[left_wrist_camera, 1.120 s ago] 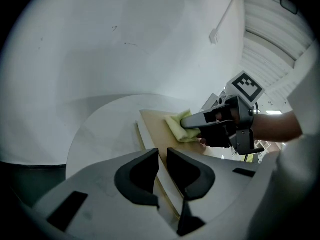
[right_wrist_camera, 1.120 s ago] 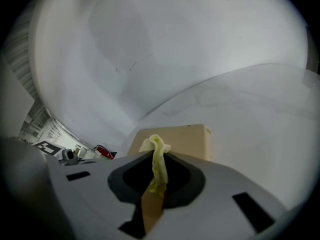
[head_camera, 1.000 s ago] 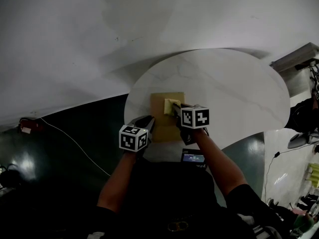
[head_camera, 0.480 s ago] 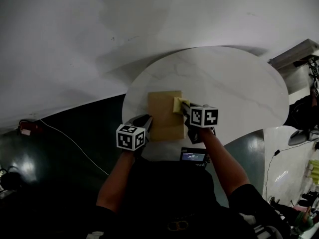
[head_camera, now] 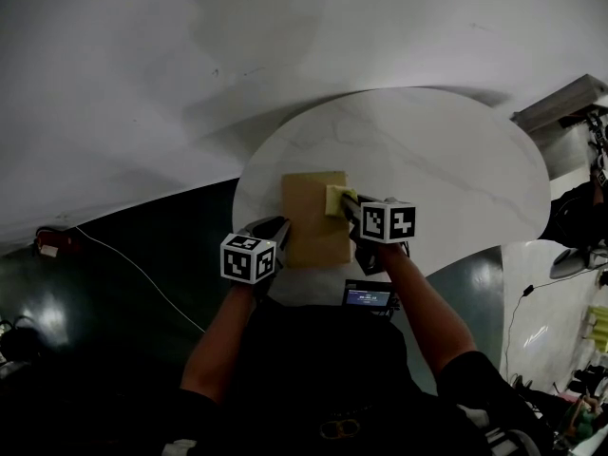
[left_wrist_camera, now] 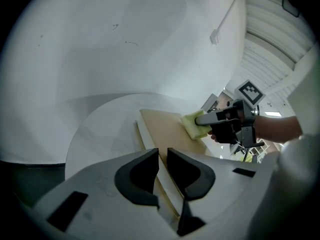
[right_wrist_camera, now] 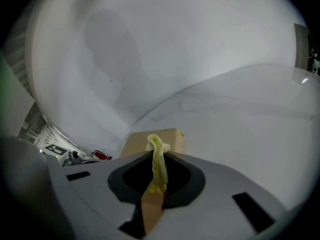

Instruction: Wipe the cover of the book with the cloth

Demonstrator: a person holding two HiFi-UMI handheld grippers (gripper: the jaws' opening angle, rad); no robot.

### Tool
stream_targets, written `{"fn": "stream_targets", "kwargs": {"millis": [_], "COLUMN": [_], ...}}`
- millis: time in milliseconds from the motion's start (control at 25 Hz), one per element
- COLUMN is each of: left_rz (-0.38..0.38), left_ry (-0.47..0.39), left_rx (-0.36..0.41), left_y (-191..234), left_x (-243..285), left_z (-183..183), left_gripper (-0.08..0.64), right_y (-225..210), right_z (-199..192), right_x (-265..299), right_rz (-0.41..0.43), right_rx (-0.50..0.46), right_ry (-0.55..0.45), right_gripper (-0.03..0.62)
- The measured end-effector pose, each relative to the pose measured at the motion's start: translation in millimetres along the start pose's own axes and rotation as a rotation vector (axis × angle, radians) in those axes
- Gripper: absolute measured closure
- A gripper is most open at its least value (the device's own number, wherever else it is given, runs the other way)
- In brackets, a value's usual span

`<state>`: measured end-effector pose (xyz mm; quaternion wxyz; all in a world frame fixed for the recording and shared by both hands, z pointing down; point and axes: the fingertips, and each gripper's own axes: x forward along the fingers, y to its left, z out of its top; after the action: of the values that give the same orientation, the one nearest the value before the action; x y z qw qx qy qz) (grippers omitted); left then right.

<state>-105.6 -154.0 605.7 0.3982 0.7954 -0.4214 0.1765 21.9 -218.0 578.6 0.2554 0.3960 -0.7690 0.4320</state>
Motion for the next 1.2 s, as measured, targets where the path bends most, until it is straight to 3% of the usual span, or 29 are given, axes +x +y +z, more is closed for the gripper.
{"fn": "stream_targets", "kwargs": {"millis": [280,560,1200], "left_rz": [-0.006,-0.008,-0.003], "left_ry": [0.003,0.002,-0.003], "left_rx": [-0.014,-0.025,-0.025], "left_y": [-1,0,-1], "left_x": [0,1,0], "left_z": [0,1,0], "left_gripper": [0.503,0.503,0.503], "right_y": [54,79,71], "right_z": [-5,-23,-40], "right_x": [9,24,39], "right_rz": [0.155,0.198,0.117], "right_rx": [-0.038,-0.049,-0.056], "right_ry": [0.041,0.097,0.106], "right_gripper": [0.505,0.505,0.505]}}
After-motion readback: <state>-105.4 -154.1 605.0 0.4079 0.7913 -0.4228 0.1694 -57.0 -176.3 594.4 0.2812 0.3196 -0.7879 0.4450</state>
